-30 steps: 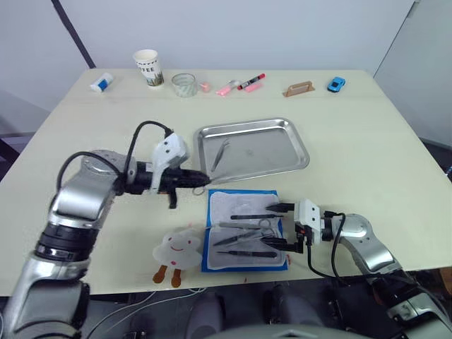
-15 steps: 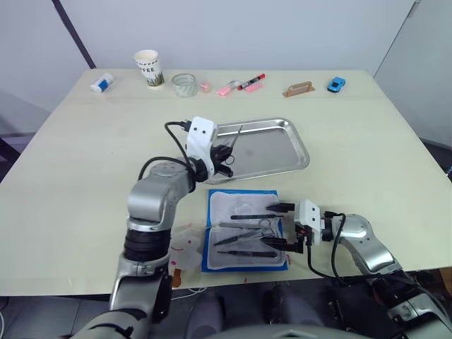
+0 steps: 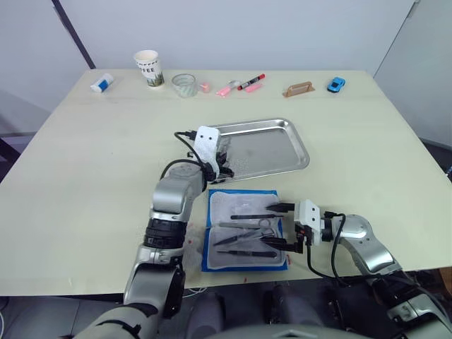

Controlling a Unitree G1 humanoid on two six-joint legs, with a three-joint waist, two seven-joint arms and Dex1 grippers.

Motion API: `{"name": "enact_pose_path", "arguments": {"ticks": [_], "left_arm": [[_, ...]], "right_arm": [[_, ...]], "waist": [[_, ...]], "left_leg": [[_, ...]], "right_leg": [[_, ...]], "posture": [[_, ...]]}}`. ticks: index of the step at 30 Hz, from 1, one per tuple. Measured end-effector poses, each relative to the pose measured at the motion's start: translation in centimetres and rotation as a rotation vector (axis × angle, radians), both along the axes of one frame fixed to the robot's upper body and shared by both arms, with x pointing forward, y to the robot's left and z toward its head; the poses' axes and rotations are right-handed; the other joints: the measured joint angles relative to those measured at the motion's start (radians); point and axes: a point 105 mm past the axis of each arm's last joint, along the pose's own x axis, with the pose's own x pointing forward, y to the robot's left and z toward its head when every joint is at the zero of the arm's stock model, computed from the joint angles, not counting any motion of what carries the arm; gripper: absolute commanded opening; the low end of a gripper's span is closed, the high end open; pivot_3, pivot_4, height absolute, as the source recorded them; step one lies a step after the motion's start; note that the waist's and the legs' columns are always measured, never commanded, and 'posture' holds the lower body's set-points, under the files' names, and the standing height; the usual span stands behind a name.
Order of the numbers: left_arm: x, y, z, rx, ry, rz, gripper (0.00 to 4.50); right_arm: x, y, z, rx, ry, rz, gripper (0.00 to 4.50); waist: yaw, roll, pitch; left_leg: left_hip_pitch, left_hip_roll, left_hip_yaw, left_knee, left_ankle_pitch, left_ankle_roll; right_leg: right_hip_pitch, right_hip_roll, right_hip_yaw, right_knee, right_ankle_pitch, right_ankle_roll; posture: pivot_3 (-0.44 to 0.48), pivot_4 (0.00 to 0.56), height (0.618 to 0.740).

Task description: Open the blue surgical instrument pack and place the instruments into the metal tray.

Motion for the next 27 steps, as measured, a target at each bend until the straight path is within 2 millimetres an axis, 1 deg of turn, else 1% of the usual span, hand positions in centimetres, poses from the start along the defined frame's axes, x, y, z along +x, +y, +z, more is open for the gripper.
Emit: {"name": "enact_pose_path", "arguments": {"ticks": [5,14,25,26,27], "left_arm": [[0.45,-0.22,0.05,0.001,0.004,0.004,0.15],[0.52,0.01,-0.74,0.011,0.032,0.021,0.15],[0.64,0.21,-0.57,0.021,0.017,0.030,0.15],[0.63,0.17,-0.57,0.018,0.018,0.028,0.44],[0.61,0.09,-0.57,0.013,0.019,0.024,0.88]], "right_arm": [[0.02,0.06,0.01,0.002,-0.001,-0.002,4.39],[0.04,0.09,0.00,0.002,-0.002,-0.005,4.39],[0.04,0.09,0.00,0.003,-0.004,-0.006,4.39],[0.04,0.09,0.01,0.003,-0.004,-0.006,4.39],[0.04,0.09,0.00,0.003,-0.004,-0.006,4.39]], "waist": [[-0.001,0.000,0.000],[-0.001,0.000,0.000],[-0.001,0.000,0.000],[-0.001,0.000,0.000],[-0.001,0.000,0.000]], "left_leg": [[0.000,0.000,0.000,0.000,0.000,0.000],[0.001,0.000,0.000,-0.001,0.000,0.000],[0.001,0.000,0.000,-0.002,0.000,0.000],[0.001,0.000,0.000,-0.002,0.000,0.000],[0.001,0.000,0.000,-0.002,0.000,0.000]], "right_leg": [[0.000,0.000,0.000,0.000,0.000,0.000],[0.000,0.000,0.000,0.000,0.000,0.001],[0.000,0.000,0.001,0.000,0.000,0.001],[0.000,0.000,0.001,0.000,0.000,0.001],[0.000,0.000,0.001,0.000,0.000,0.001]], "posture": [[0.000,0.150,0.725],[0.000,0.150,0.725],[0.000,0.150,0.725],[0.000,0.150,0.725],[0.000,0.150,0.725]]}}
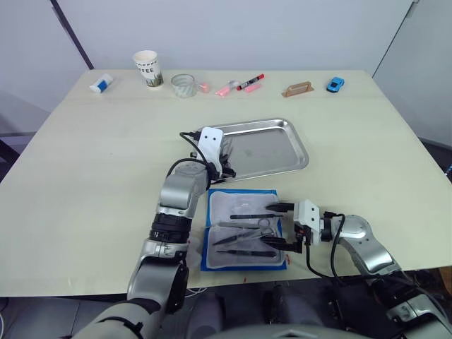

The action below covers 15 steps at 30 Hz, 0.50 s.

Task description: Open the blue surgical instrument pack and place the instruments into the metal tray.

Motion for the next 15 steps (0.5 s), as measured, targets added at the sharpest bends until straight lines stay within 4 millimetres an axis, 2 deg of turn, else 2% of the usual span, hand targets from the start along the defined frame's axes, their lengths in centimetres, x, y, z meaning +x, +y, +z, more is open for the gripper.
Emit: {"name": "enact_pose_path", "arguments": {"ticks": [1,2,4,5,9,13,15], "left_arm": [[0.0,0.0,0.0,0.000,0.000,0.000,1.11],[0.0,0.0,0.0,0.000,-0.001,0.000,1.50],[0.0,0.0,0.0,0.002,-0.001,0.002,2.62],[0.0,0.0,0.0,0.002,-0.001,0.003,2.86],[0.0,0.1,0.0,0.009,-0.003,0.012,4.45],[0.1,0.1,0.3,0.007,-0.017,0.011,4.45],[0.0,-0.2,1.2,-0.011,-0.052,-0.019,4.45]], "right_arm": [[0.0,0.0,0.0,0.000,0.000,0.000,4.39],[0.0,0.0,0.0,0.000,0.000,0.000,4.39],[0.0,0.0,0.0,0.000,-0.001,0.000,4.39],[0.0,0.0,0.0,0.000,-0.001,0.000,4.39],[0.0,0.0,0.0,0.001,-0.001,0.001,4.39],[0.0,0.1,0.0,0.001,-0.001,0.000,4.39],[0.0,0.1,0.0,0.002,-0.001,0.000,4.39]], "waist": [[0.000,0.000,0.000],[0.000,0.000,0.000],[0.000,0.000,0.000],[0.000,0.000,0.000],[0.000,0.000,0.000],[0.000,0.000,0.000],[0.000,0.000,0.000]], "left_leg": [[0.000,0.000,0.000,0.000,0.000,0.000],[0.000,0.000,0.000,0.000,0.000,0.000],[0.000,0.000,0.000,0.000,0.000,0.000],[0.000,0.000,0.000,0.000,0.000,0.000],[0.001,0.000,0.000,-0.001,0.000,0.000],[0.001,0.000,0.000,-0.001,0.000,0.000],[0.001,0.000,0.000,-0.001,0.000,0.000]], "right_leg": [[0.000,0.000,0.000,0.000,0.000,0.000],[0.000,0.000,0.000,0.000,0.000,0.000],[0.000,0.000,0.000,0.000,0.000,0.000],[0.000,0.000,0.000,0.000,0.000,0.000],[0.000,0.000,0.001,0.000,0.000,0.000],[0.000,0.000,0.001,0.000,0.000,0.001],[0.000,0.000,0.001,0.000,0.000,0.000]], "posture": [[0.000,0.150,0.725],[0.000,0.150,0.725],[0.000,0.150,0.725],[0.000,0.150,0.725],[0.000,0.150,0.725],[0.000,0.150,0.725],[0.000,0.150,0.725]]}}
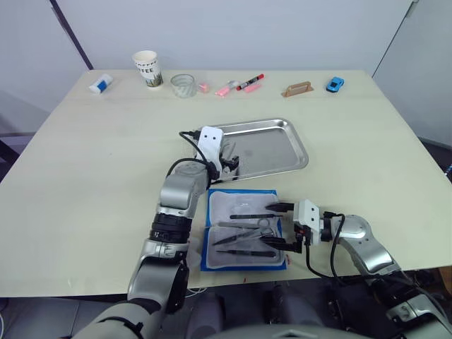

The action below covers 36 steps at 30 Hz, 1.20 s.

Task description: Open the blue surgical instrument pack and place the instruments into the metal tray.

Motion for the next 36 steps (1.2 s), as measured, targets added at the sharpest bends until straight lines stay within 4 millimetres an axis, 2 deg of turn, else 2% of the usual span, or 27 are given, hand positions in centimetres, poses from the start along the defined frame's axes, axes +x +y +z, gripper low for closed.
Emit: {"name": "enact_pose_path", "arguments": {"ticks": [6,8,12,16,18,20,21,29,34,36], "left_arm": [[-0.9,-0.3,3.9,-0.041,-0.161,-0.234,4.45],[-1.4,-0.3,4.1,-0.044,-0.171,-0.305,4.45],[-3.6,1.1,3.6,-0.036,-0.127,-0.530,4.45],[-5.3,1.2,4.1,0.009,-0.141,-0.732,4.45],[-6.4,1.5,3.4,0.050,-0.118,-0.835,4.45],[-7.0,1.6,2.7,0.057,-0.092,-0.879,4.07],[-7.9,1.8,1.6,0.079,-0.055,-0.958,4.07],[-10.0,2.8,-1.9,0.226,-0.009,-1.180,4.07],[-10.3,2.8,-2.8,0.221,-0.010,-1.224,2.66],[-10.3,2.8,-3.2,0.230,-0.006,-1.229,2.66]], "right_arm": [[0.0,0.1,0.0,0.000,-0.003,-0.002,4.39],[0.0,0.2,0.0,0.001,-0.003,-0.002,4.39],[0.0,0.2,0.0,0.002,-0.004,-0.004,4.39],[0.0,0.2,-0.1,0.001,-0.001,-0.006,4.39],[0.0,0.2,-0.1,0.003,-0.001,-0.005,4.39],[0.0,0.2,-0.1,0.003,-0.001,-0.006,4.39],[0.0,0.2,-0.1,0.003,0.000,-0.008,4.39],[0.0,0.2,-0.1,0.003,-0.001,-0.008,4.39],[0.0,0.2,-0.1,0.003,-0.001,-0.008,4.39],[0.0,0.2,-0.1,0.003,-0.001,-0.008,4.39]], "waist": [[-0.001,0.000,0.000],[-0.002,0.000,0.000],[-0.003,0.001,0.001],[-0.001,0.003,0.003],[-0.002,0.003,0.003],[-0.002,0.003,0.003],[-0.001,0.002,0.003],[-0.001,0.002,0.004],[0.000,0.002,0.003],[0.000,0.002,0.003]], "left_leg": [[0.005,0.000,0.001,-0.006,0.004,-0.006],[0.006,0.000,0.001,-0.007,0.004,-0.006],[0.006,0.000,0.001,-0.007,0.004,-0.006],[0.006,0.000,0.001,-0.007,0.004,-0.006],[0.006,0.000,0.001,-0.007,0.003,-0.006],[0.006,0.000,0.001,-0.007,0.004,-0.006],[0.005,0.000,0.002,-0.007,0.004,-0.006],[0.005,0.000,0.002,-0.007,0.003,-0.006],[0.005,0.000,0.002,-0.008,0.003,-0.006],[0.005,0.000,0.002,-0.007,0.003,-0.006]], "right_leg": [[0.001,0.000,0.003,0.000,0.000,0.001],[0.001,0.000,0.004,0.000,-0.001,0.001],[0.000,0.000,0.004,0.000,-0.001,0.001],[0.000,0.000,0.004,-0.001,-0.002,-0.001],[0.000,0.000,0.005,-0.001,-0.002,-0.002],[0.000,0.000,0.004,-0.001,-0.003,-0.002],[-0.001,0.000,0.004,-0.001,-0.003,-0.003],[-0.001,-0.001,0.004,-0.001,-0.004,-0.004],[-0.001,0.000,0.004,-0.001,-0.004,-0.004],[-0.001,0.001,0.004,-0.001,-0.004,-0.004]], "posture": [[0.000,0.150,0.725],[0.000,0.150,0.725],[0.000,0.150,0.725],[0.000,0.150,0.725],[0.000,0.150,0.725],[0.000,0.150,0.725],[0.000,0.150,0.725],[0.000,0.150,0.725],[0.000,0.150,0.725],[0.000,0.150,0.725]]}}
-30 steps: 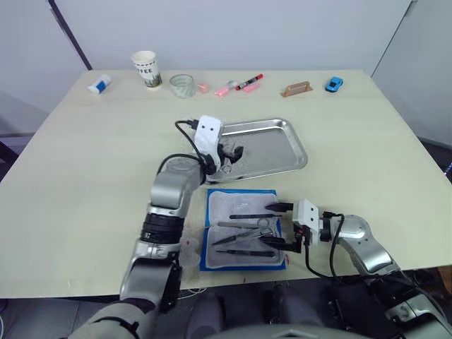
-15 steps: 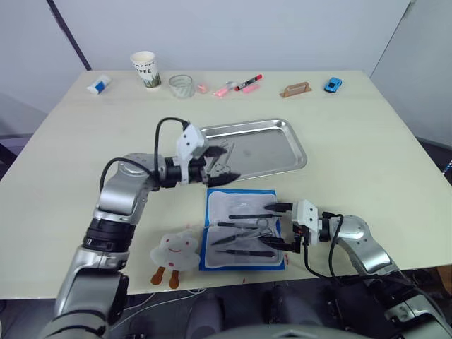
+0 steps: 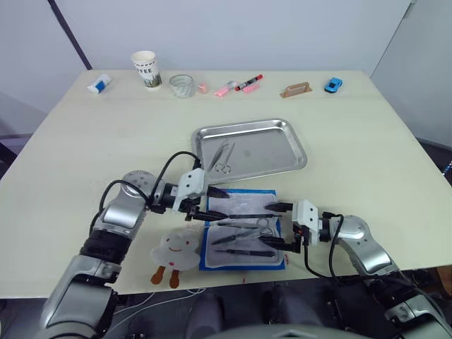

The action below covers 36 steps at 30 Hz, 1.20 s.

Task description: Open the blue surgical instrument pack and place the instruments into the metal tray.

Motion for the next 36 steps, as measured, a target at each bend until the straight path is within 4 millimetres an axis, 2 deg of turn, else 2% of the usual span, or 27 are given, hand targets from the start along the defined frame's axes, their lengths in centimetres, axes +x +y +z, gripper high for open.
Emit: {"name": "enact_pose_path", "arguments": {"ticks": [15,16,19,36], "left_arm": [[-0.4,-0.8,-1.5,-0.011,0.041,-0.039,2.66],[-0.4,-0.7,-1.5,-0.010,0.043,-0.038,2.11],[-0.4,-0.5,-1.7,-0.006,0.051,-0.033,0.86],[-0.4,-0.4,-2.0,0.003,0.034,-0.040,0.86]], "right_arm": [[0.0,0.0,0.0,0.000,0.000,0.000,4.39],[0.0,0.0,0.0,0.000,0.000,0.000,4.39],[0.0,0.0,0.0,0.000,0.000,0.000,4.39],[0.0,0.0,0.0,0.000,0.001,-0.001,4.39]], "waist": [[0.000,0.000,0.000],[0.000,0.000,0.000],[0.000,0.000,0.000],[0.000,0.000,0.000]], "left_leg": [[0.000,0.000,0.001,0.000,0.000,0.000],[0.000,0.000,0.001,0.000,0.000,0.000],[0.000,0.000,0.001,0.000,0.000,0.000],[0.000,0.000,0.000,0.000,0.000,0.000]], "right_leg": [[0.000,0.001,0.000,0.000,0.000,0.000],[0.000,0.001,0.000,0.000,0.000,0.000],[0.000,0.001,0.000,0.000,0.000,0.000],[0.000,0.000,0.000,0.000,0.000,0.000]], "posture": [[0.000,0.150,0.725],[0.000,0.150,0.725],[0.000,0.150,0.725],[0.000,0.150,0.725]]}}
